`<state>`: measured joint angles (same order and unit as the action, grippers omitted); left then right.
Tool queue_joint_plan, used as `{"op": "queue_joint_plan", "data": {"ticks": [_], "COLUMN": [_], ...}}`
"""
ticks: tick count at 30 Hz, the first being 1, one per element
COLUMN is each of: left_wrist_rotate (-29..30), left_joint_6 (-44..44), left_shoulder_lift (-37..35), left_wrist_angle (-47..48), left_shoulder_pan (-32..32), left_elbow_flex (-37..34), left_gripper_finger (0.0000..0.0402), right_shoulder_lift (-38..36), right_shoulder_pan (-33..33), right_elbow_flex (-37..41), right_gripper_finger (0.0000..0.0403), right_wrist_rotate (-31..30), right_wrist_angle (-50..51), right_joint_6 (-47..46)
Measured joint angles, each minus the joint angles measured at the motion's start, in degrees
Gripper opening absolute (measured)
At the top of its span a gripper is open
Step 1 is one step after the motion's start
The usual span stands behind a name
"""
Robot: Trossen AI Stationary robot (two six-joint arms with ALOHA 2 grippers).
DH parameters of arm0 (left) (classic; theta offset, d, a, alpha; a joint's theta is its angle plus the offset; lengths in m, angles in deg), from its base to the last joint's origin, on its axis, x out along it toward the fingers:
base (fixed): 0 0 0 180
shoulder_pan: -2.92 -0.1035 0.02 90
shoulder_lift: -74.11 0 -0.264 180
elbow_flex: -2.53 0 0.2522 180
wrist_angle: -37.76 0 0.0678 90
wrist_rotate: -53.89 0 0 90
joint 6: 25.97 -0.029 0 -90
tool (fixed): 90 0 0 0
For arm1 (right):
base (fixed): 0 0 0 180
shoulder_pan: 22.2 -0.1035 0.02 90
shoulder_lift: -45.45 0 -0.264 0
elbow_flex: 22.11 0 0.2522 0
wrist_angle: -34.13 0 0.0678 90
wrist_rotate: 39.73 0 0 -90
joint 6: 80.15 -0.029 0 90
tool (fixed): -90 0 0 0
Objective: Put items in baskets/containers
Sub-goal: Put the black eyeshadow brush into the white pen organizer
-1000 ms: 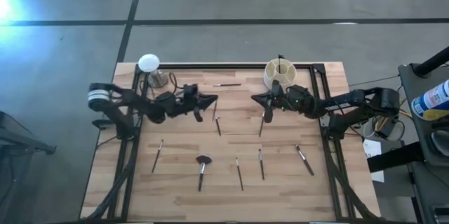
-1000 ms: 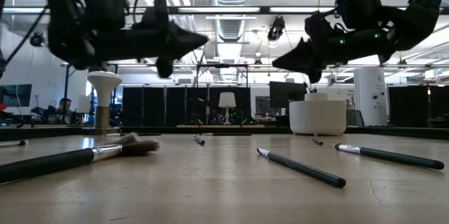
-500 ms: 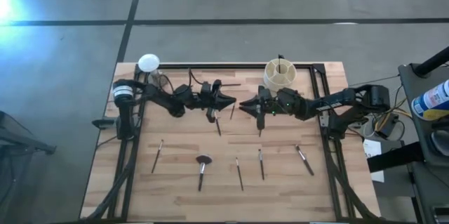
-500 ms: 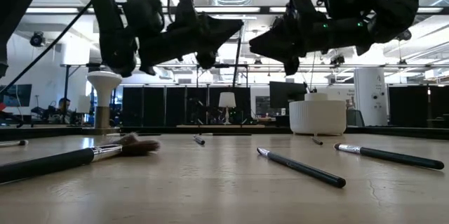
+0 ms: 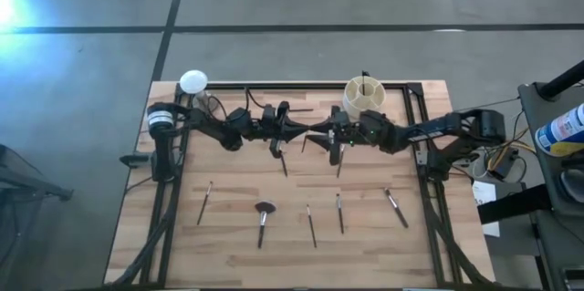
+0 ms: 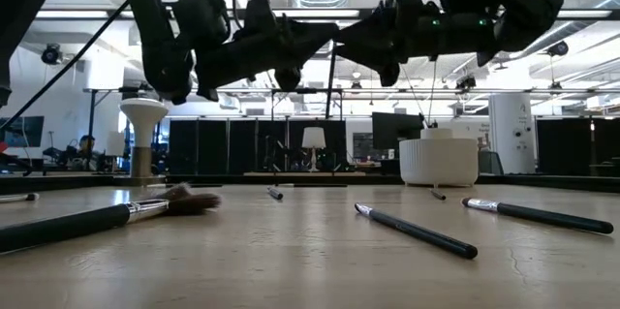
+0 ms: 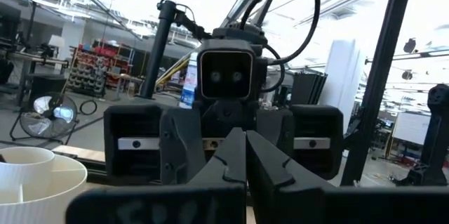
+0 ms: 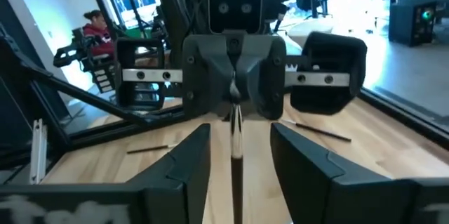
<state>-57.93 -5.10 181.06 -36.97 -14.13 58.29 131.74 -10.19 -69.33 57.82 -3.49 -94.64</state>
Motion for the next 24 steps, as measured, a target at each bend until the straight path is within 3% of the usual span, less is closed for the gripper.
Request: {"op": "queue_joint_plan", "data": {"ticks": [6, 12, 18, 24], "left_wrist_rotate": [0.43, 0.80, 0.98, 0.93], "left_joint_6": [0.41, 2.74, 7.73, 6.20], "left_shoulder_lift": [0.00, -0.11, -2.07, -6.53], "left_wrist_angle": [-0.08, -0.22, 2.91, 5.51], "left_shoulder_pan": [-0.48, -1.18, -4.00, -5.69], "left_elbow_flex": [0.11, -0.14, -2.02, -8.11], "left_gripper_finger": [0.0000, 0.0000, 0.0030, 0.0068], "right_shoulder_lift": [3.17, 4.52, -0.12, -9.47], "right_shoulder_pan": [0.00, 0.05, 2.24, 9.56], "right_elbow_flex": [-2.64, -2.89, -2.20, -1.72], "right_gripper_finger": [0.0092, 0.0022, 0.0016, 0.0015], "right_wrist_rotate": [0.00, -0.20, 0.04, -3.50], "right_wrist_angle": [0.07, 0.34, 6.23, 18.15], "right_joint_6": [1.58, 1.79, 4.96, 11.46]}}
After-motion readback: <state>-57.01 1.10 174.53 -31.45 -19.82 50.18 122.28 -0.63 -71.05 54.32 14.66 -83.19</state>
